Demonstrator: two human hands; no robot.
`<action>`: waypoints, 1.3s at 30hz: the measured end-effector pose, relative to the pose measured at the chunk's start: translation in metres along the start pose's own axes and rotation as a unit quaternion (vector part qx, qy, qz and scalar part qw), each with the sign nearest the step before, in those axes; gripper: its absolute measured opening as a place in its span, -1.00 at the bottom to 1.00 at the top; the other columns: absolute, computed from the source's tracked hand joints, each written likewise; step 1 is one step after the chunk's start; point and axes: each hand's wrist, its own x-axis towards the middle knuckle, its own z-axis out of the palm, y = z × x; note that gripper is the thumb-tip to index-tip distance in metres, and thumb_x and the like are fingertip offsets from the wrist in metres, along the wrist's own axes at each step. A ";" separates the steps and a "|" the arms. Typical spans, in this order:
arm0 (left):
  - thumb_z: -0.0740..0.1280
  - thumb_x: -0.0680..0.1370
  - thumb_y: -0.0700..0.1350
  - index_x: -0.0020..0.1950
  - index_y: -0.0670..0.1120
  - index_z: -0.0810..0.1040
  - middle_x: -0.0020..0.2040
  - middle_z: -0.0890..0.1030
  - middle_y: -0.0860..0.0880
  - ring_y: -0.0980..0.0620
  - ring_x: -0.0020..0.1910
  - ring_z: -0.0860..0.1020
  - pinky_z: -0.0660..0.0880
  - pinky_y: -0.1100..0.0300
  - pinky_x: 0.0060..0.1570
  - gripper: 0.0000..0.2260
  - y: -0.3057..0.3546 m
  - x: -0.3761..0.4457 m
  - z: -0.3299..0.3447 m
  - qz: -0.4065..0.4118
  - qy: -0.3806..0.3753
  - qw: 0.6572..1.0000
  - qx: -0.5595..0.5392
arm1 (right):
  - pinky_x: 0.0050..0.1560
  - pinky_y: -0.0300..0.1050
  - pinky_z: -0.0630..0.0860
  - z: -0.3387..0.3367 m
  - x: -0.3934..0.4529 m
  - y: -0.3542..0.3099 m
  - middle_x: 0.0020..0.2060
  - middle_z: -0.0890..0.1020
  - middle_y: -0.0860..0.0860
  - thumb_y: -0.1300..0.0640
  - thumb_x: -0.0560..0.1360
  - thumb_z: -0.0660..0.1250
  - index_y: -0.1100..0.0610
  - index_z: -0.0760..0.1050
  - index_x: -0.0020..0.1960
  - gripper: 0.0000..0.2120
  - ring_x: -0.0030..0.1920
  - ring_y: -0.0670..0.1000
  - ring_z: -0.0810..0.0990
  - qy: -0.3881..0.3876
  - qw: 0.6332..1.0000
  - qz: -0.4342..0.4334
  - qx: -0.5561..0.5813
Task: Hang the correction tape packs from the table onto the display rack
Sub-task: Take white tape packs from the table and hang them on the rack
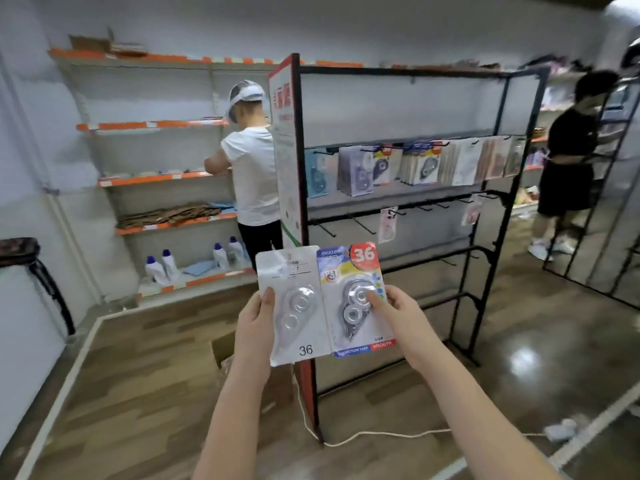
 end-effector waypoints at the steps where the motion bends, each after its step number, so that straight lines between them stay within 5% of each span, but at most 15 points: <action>1: 0.18 0.64 0.02 -0.09 0.01 0.59 -0.07 0.67 -0.06 -0.15 0.00 0.61 0.50 -0.14 0.12 -0.76 0.000 0.017 0.018 0.008 -0.015 1.000 0.007 | -0.01 0.05 0.57 -0.011 0.016 0.000 -0.05 0.69 0.08 0.04 0.53 0.34 0.13 0.54 0.07 -0.80 -0.06 0.09 0.67 0.020 1.000 0.000 -0.001; 7: 0.17 0.64 0.05 -0.09 0.03 0.57 0.00 0.64 -0.12 -0.12 0.02 0.58 0.46 -0.12 0.15 -0.76 -0.004 0.103 0.130 0.034 -0.107 0.992 0.051 | -0.25 -0.19 0.52 -0.091 0.092 0.000 -0.11 0.68 0.02 0.05 0.57 0.28 0.12 0.53 0.01 -0.86 -0.17 -0.03 0.64 0.118 0.993 -0.004 0.019; 13: 0.16 0.65 0.02 -0.03 -0.07 0.57 -0.03 0.66 -0.15 -0.23 0.00 0.62 0.50 -0.16 0.10 -0.74 -0.027 0.160 0.244 0.033 -0.149 0.987 0.047 | -0.19 -0.15 0.54 -0.183 0.170 0.012 -0.17 0.67 -0.02 0.05 0.60 0.21 0.08 0.49 -0.09 -0.84 -0.19 -0.05 0.63 0.168 0.983 -0.018 0.075; 17: 0.16 0.65 0.02 -0.02 -0.09 0.58 -0.03 0.66 -0.17 -0.24 -0.02 0.62 0.51 -0.19 0.10 -0.73 -0.050 0.184 0.316 0.023 -0.139 0.989 0.045 | 0.07 0.06 0.52 -0.242 0.226 0.026 -0.06 0.66 0.06 0.06 0.62 0.16 0.11 0.51 -0.04 -0.81 -0.05 0.07 0.61 0.158 0.984 -0.013 0.080; 20: 0.16 0.65 0.02 -0.06 -0.08 0.56 -0.07 0.65 -0.18 -0.24 -0.06 0.60 0.51 -0.18 0.06 -0.73 -0.061 0.204 0.365 0.011 -0.119 0.991 0.052 | -0.01 0.01 0.52 -0.277 0.265 0.032 -0.11 0.65 0.07 0.13 0.64 0.14 0.11 0.52 -0.07 -0.79 -0.10 0.05 0.59 0.171 0.982 -0.006 0.079; 24: 0.15 0.66 0.01 -0.16 -0.03 0.50 -0.16 0.56 -0.05 -0.04 -0.15 0.48 0.41 0.07 -0.11 -0.74 -0.066 0.231 0.420 0.023 -0.097 0.993 0.064 | -0.04 -0.02 0.49 -0.316 0.319 0.039 -0.11 0.65 0.08 0.18 0.65 0.12 0.11 0.52 -0.09 -0.76 -0.11 0.05 0.59 0.169 0.983 -0.006 0.066; 31: 0.16 0.66 -0.02 -0.11 0.02 0.57 -0.13 0.63 0.02 0.03 -0.11 0.55 0.46 0.15 -0.08 -0.75 -0.069 0.289 0.477 0.052 -0.070 0.994 0.062 | -0.27 -0.26 0.48 -0.349 0.409 0.036 -0.24 0.64 -0.02 0.23 0.62 0.15 0.09 0.53 -0.13 -0.76 -0.27 -0.10 0.56 0.156 0.986 -0.040 0.045; 35: 0.18 0.64 0.05 -0.14 0.05 0.54 -0.08 0.62 -0.02 -0.04 -0.06 0.55 0.48 0.00 0.05 -0.76 -0.067 0.328 0.497 0.065 -0.053 0.995 0.056 | -0.18 -0.17 0.43 -0.354 0.463 0.029 -0.23 0.61 -0.02 0.25 0.62 0.16 0.06 0.53 -0.16 -0.74 -0.21 -0.09 0.50 0.156 0.982 -0.099 0.027; 39: 0.18 0.64 -0.01 -0.14 0.00 0.54 -0.21 0.62 0.07 0.08 -0.20 0.56 0.46 0.17 -0.12 -0.78 -0.059 0.365 0.513 0.088 -0.036 0.995 0.015 | -0.07 -0.15 0.45 -0.355 0.513 0.018 -0.20 0.63 -0.09 0.24 0.61 0.19 0.02 0.54 -0.15 -0.75 -0.14 -0.10 0.52 0.138 0.979 -0.150 0.007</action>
